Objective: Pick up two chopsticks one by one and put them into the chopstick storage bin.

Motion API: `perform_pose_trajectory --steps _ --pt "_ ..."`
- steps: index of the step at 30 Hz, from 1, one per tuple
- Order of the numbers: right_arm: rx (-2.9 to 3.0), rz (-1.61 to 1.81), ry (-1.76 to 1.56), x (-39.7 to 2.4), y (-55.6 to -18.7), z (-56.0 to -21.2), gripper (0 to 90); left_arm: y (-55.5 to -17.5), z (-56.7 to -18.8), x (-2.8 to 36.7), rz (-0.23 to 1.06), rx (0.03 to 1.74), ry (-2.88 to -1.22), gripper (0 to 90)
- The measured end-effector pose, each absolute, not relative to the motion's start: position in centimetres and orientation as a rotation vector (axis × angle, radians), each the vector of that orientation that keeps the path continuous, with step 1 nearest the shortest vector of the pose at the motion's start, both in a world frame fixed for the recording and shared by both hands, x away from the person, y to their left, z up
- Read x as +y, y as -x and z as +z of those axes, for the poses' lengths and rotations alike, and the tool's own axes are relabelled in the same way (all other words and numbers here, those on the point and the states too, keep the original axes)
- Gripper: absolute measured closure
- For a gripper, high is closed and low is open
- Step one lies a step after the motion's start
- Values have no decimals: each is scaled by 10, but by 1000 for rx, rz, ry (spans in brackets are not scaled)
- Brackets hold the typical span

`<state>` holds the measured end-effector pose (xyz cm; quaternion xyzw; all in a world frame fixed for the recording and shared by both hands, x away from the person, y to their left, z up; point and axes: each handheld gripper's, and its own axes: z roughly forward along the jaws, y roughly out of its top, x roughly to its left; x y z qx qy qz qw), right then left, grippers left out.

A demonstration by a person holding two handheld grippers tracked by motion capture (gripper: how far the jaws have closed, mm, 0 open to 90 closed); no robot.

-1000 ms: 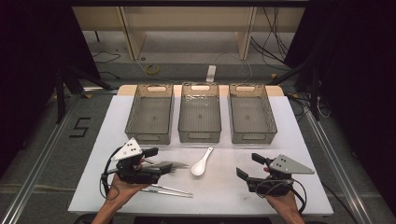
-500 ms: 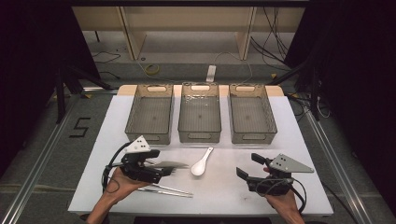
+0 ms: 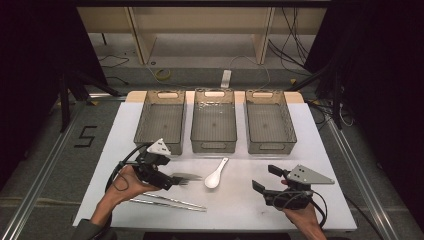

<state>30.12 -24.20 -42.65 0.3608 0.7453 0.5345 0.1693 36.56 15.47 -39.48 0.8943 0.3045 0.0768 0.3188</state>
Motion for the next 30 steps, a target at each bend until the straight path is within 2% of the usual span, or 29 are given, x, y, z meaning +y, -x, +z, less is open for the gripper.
perform_pose_trajectory --steps 12,22,30 --pt "2145 1507 -1015 -239 -301 -426 220 -359 -407 167 145 742 -2627 266" --pt "2176 1477 -1008 -237 -301 -428 221 -351 -426 164 36 681 -2798 390" --pt "2178 1468 -1008 -236 -301 -427 220 -344 -442 157 25 561 -2903 500"
